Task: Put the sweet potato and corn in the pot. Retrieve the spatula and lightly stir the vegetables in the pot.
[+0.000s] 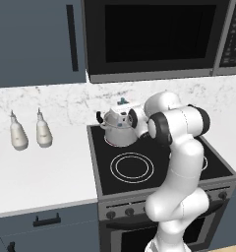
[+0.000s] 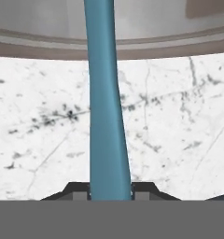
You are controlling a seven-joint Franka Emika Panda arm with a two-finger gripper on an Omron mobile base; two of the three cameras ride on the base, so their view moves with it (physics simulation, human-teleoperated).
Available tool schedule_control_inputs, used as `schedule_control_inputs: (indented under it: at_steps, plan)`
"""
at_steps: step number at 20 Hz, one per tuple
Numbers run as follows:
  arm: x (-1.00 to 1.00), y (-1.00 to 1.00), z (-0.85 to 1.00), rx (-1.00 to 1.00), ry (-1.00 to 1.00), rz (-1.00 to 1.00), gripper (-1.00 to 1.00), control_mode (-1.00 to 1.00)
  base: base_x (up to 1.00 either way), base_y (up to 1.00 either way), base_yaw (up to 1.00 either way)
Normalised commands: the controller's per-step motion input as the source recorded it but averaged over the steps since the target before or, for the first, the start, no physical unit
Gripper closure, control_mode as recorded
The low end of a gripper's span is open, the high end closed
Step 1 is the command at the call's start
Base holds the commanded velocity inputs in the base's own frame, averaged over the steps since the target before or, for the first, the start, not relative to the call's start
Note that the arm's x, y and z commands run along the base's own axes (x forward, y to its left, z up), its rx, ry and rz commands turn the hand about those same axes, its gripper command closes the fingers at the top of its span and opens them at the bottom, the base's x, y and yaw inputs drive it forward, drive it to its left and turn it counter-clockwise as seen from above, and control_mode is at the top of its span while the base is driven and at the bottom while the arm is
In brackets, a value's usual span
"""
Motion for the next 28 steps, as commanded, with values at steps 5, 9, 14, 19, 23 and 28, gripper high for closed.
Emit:
schedule_control_inputs:
  at_steps: [5,9,14,19,23,28]
  plan:
    - [0.0,0.04,0.02,0.03,0.27,-0.01,1.0,-1.0,0.0,0.0,0.0]
    - [0.0,0.0,0.0,0.0,0.19,0.0,1.0,-1.0,0.0,0.0,0.0]
    - [-0.01,0.0,0.0,0.04,0.03,0.0,1.0,-1.0,0.0,0.0,0.0]
    - [0.0,0.0,-0.03,0.13,-0.24,0.0,1.0,-1.0,0.0,0.0,0.0]
    - [0.0,0.01,-0.32,0.15,-0.25,0.0,1.0,-1.0,0.0,0.0,0.0]
    - [0.0,0.04,-0.67,0.07,0.0,0.0,1.0,-1.0,0.0,0.0,0.0]
